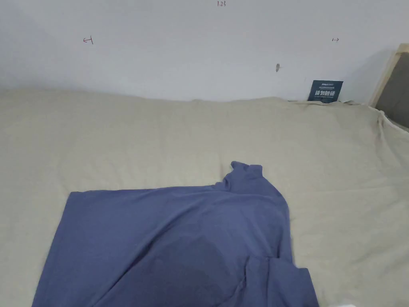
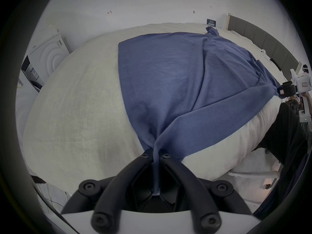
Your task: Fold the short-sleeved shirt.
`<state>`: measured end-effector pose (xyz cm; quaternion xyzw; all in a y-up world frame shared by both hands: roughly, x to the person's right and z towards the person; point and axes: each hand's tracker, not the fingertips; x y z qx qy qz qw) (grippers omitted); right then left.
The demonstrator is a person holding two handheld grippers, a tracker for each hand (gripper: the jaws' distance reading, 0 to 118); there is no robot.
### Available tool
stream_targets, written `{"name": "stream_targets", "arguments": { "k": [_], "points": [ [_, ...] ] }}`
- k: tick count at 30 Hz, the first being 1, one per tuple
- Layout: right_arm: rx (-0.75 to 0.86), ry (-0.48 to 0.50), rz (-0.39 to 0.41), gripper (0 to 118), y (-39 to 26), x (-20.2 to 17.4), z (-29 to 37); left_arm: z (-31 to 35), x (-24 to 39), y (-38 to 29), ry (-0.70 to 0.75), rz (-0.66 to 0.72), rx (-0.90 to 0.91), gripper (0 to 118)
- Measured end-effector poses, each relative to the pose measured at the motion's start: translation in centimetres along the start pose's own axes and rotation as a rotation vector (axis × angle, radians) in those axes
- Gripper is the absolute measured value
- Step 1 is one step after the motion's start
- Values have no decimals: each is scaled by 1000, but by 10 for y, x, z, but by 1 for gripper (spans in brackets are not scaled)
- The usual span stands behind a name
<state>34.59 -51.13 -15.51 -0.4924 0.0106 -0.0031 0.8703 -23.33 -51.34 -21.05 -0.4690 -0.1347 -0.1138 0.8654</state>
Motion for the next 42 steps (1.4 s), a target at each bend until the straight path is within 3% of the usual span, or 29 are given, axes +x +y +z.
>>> {"name": "stream_targets", "arguments": {
  "k": [1,3,7,12,21,31,40,42],
  "points": [
    [8,14,-17,6,0,2,2,0,0,0,1,-1,0,5],
    [42,55,-49,6,-2,3,8,1,2,1,4,-4,0,5],
    [81,37,-39,6,-2,-5,28,22,0,7,-34,13,-18,4],
    [156,64,-48,6,10,-10,53,50,-5,19,-12,8,90,4],
    [310,59,-74,6,93,2,67,57,-34,103,-22,16,178,4],
    [266,52,-88,6,223,5,-6,-27,-62,225,43,11,140,4],
    [158,47,-111,6,280,12,-91,-116,-74,263,75,42,41,4],
    [156,38,-94,8,279,13,-102,-125,-77,260,76,73,49,20]
  ]
}}
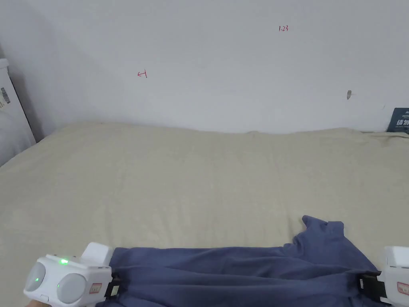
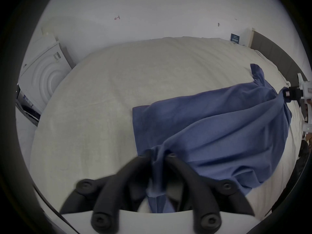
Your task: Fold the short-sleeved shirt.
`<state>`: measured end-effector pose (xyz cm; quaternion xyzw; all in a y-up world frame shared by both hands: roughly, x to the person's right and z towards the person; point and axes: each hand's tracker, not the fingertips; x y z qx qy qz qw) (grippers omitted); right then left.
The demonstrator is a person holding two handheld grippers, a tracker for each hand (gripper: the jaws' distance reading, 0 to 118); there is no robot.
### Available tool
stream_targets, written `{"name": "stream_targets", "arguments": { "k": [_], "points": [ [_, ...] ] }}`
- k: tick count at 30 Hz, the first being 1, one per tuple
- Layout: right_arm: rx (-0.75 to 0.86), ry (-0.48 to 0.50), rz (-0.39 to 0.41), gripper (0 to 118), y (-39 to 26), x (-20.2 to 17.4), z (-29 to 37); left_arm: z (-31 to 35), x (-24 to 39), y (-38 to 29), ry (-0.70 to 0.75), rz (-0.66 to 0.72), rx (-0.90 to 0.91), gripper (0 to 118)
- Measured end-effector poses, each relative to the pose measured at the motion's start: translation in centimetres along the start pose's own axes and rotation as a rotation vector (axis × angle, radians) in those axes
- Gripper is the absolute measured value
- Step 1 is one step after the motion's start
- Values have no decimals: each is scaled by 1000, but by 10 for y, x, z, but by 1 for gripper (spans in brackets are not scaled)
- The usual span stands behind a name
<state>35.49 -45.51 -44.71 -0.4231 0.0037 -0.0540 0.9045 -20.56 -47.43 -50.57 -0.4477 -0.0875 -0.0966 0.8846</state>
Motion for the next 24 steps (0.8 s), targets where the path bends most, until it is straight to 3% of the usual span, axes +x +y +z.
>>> {"name": "stream_targets", "arguments": {
  "k": [1,2,3,4,10,13,14,20,22,24],
  "points": [
    [10,-25,18,22,-2,1,-2,-3,-2,-4,6,10,12,45],
    [35,-60,35,44,-5,9,-11,-4,-5,-6,52,27,11,68],
    [57,-89,31,65,-7,12,-6,-1,-9,-8,84,34,17,81],
    [83,-96,24,77,-8,16,4,9,-14,-11,99,38,52,84],
    [387,-75,26,81,-32,7,136,138,-17,-32,116,73,331,85],
    [538,-50,9,107,-61,-11,204,213,1,-58,64,112,525,98],
    [559,-23,-6,110,-71,-18,222,234,10,-67,59,120,544,99],
    [645,90,-52,110,-127,-58,293,323,60,-126,-21,156,755,99],
    [673,80,-38,110,-144,-69,303,338,74,-141,-22,162,760,99],
    [680,56,26,110,-158,-83,314,349,86,-157,-32,146,774,96]
  ]
}}
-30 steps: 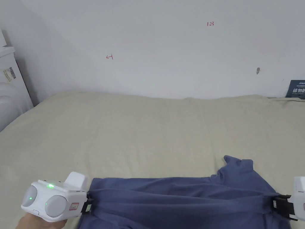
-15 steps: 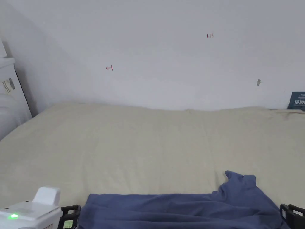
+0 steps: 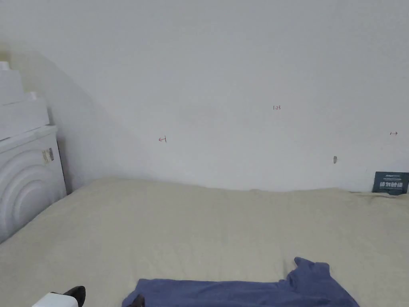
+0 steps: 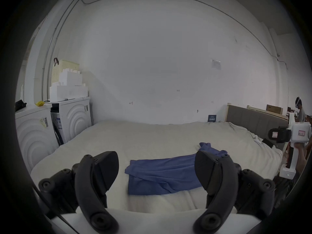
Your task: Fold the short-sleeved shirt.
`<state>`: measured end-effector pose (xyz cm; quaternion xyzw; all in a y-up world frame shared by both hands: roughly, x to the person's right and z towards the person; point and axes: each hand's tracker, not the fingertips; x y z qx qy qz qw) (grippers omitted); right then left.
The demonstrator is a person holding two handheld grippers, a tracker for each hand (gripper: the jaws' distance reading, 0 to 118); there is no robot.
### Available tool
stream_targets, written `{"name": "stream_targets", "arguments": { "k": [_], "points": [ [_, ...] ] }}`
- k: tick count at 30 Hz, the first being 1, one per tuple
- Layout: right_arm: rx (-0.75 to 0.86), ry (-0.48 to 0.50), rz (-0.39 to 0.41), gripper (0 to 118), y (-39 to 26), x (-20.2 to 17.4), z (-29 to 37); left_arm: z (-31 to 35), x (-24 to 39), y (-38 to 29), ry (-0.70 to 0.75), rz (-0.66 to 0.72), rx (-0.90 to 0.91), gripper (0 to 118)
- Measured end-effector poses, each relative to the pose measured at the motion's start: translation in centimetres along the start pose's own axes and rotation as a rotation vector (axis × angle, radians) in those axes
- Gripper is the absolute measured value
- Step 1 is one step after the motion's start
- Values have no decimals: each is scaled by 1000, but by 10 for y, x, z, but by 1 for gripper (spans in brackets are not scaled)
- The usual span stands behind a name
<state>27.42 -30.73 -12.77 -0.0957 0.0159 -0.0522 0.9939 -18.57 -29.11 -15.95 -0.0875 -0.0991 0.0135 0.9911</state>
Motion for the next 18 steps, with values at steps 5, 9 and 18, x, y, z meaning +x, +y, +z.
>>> {"name": "stream_targets", "arguments": {
  "k": [5,9,18],
  "points": [
    [3,-15,59,62,-23,-29,34,35,19,-17,-9,-18,4,48],
    [-57,11,16,5,-45,-36,44,50,18,-33,-37,53,-34,13],
    [-126,-55,-75,1,-68,-38,47,73,23,-55,53,-2,16,0]
  ]
}}
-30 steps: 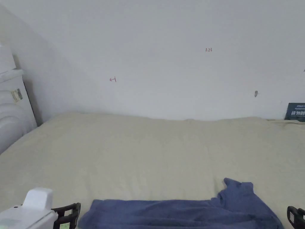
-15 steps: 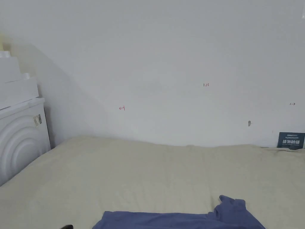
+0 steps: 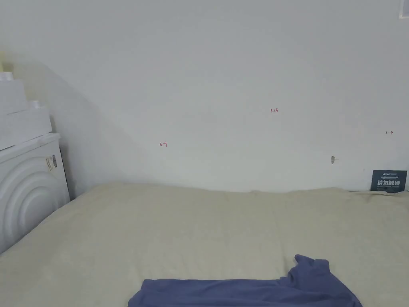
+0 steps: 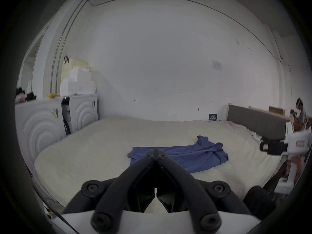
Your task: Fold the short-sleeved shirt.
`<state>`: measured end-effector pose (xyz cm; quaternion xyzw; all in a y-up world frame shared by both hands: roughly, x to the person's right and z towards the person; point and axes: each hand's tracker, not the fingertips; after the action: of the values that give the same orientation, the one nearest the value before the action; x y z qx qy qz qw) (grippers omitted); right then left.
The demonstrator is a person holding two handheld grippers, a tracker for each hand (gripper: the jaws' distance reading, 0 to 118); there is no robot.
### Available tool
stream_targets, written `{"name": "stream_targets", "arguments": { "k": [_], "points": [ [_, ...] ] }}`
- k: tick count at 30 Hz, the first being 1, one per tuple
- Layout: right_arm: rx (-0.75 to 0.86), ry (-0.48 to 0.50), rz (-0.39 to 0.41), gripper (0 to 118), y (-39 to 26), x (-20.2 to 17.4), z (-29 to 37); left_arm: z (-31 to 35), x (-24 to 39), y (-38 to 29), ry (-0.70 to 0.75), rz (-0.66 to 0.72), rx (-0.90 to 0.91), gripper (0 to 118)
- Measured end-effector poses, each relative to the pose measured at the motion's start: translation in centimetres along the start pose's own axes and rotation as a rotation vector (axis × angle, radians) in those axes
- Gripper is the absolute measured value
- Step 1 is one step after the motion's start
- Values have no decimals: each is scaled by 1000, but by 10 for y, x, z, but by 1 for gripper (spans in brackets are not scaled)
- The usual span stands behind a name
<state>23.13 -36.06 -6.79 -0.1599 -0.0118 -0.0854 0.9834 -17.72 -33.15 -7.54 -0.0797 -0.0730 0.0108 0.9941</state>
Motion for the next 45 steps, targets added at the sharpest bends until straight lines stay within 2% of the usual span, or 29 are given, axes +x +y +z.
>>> {"name": "stream_targets", "arguments": {
  "k": [2,4,6,7,10,12,13,15,20,23,24,26,28,29,33,37,42,44,45],
  "points": [
    [14,-42,-8,1,0,1,1,0,4,3,26,-74,-44,0],
    [49,-70,-46,1,-2,5,7,1,8,1,29,-141,-11,0],
    [119,-117,-12,1,-2,4,10,1,12,3,36,-160,-40,0],
    [133,-112,15,1,-3,5,8,1,15,2,77,-126,-49,0],
    [52,-76,-37,1,-4,6,5,-8,9,-2,-33,21,-75,0],
    [58,-60,-35,1,-4,5,8,-13,8,-4,-32,68,-89,0],
    [61,-65,-43,1,-4,4,9,-15,8,-5,-43,50,-91,0],
    [69,-2,-71,1,-4,6,10,-16,10,-3,-27,50,-82,0],
    [46,-10,-30,1,1,6,5,-33,-1,-6,-50,94,-141,0],
    [16,28,-89,1,-1,12,-1,-58,-12,-16,-46,89,-178,0],
    [8,27,-87,1,0,12,-3,-69,-16,-20,-38,92,-190,2],
    [-1,17,-70,1,-3,12,-9,-102,-27,-33,3,107,-217,30],
    [-33,18,-53,1,-5,15,-16,-141,-37,-48,18,106,-259,74],
    [-42,12,-53,1,-7,15,-19,-162,-42,-57,27,90,-293,80],
    [-85,5,-58,2,-12,23,-31,-230,-55,-86,75,59,-421,80],
    [-142,-22,-48,2,-17,29,-46,-282,-57,-112,82,-35,-509,80],
    [-190,-26,-54,2,-20,34,-62,-309,-54,-124,58,-43,-558,79],
    [-205,-31,-56,2,-22,35,-67,-324,-58,-137,88,-46,-599,73],
    [-211,-31,-54,2,-23,36,-69,-326,-58,-140,107,-31,-622,60]
  ]
}}
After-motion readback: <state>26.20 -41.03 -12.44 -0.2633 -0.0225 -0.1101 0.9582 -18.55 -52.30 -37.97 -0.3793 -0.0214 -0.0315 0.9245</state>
